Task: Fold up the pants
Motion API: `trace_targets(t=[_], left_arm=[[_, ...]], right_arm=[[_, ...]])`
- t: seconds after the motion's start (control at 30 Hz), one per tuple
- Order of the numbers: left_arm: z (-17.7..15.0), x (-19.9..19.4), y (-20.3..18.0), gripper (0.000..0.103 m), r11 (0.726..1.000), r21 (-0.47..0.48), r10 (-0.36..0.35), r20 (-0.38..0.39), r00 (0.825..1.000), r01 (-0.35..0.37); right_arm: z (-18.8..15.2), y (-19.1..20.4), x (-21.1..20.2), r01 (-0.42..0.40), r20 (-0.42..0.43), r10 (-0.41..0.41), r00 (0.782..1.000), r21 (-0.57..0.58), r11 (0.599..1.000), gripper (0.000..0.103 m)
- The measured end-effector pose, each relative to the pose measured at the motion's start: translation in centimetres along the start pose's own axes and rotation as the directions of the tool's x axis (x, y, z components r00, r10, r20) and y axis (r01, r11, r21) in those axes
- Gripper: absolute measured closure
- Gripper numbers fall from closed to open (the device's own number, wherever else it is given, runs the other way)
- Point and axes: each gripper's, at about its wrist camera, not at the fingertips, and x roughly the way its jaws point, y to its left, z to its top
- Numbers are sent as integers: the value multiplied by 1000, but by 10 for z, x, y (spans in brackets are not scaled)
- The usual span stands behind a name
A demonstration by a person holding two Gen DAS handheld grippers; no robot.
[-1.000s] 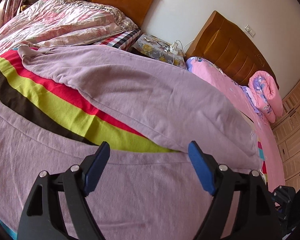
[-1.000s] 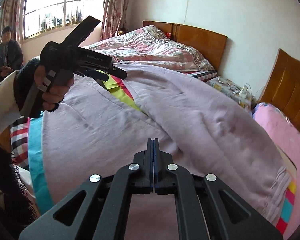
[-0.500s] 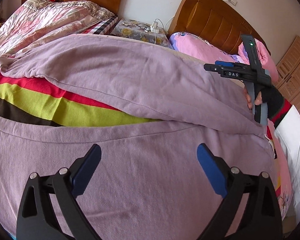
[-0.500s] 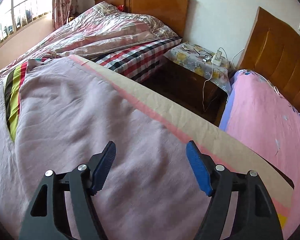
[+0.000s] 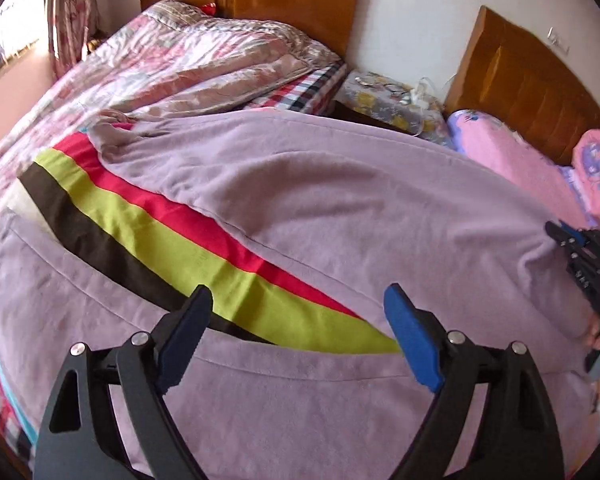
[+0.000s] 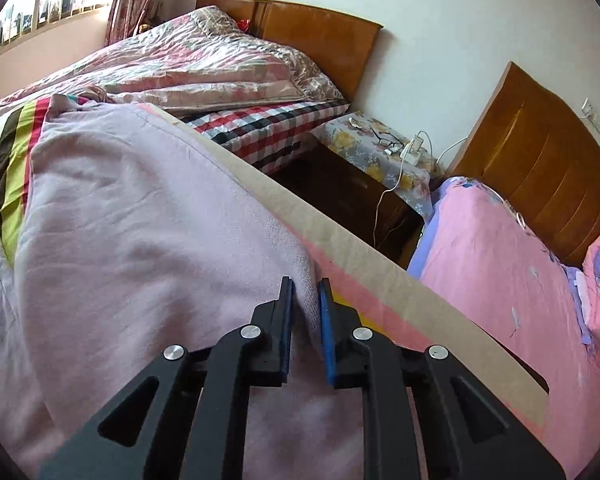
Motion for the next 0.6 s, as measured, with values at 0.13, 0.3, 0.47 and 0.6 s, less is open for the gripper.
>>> trace_targets(t=[0.13,0.3,0.47,0.6], left_arm=[[-23,-14,11,8,943,-96,-322,-38,946,318],[-50,-46,16,3,918,-92,-387,19,922,387],[-71,-36,-4,2,940,-10,-340,-92,936,340],[-83,-29,-16,2,962,69,-255,-123,959,265]], right_arm=[[-23,49,-94,8,115,-4,993,-31,999,87],[-96,117,-169,-56,113,52,992,30,998,87],[-165,130,-164,-101,-32,113,993,257,961,81],[-187,94,-197,-121,64,103,993,524,843,65]])
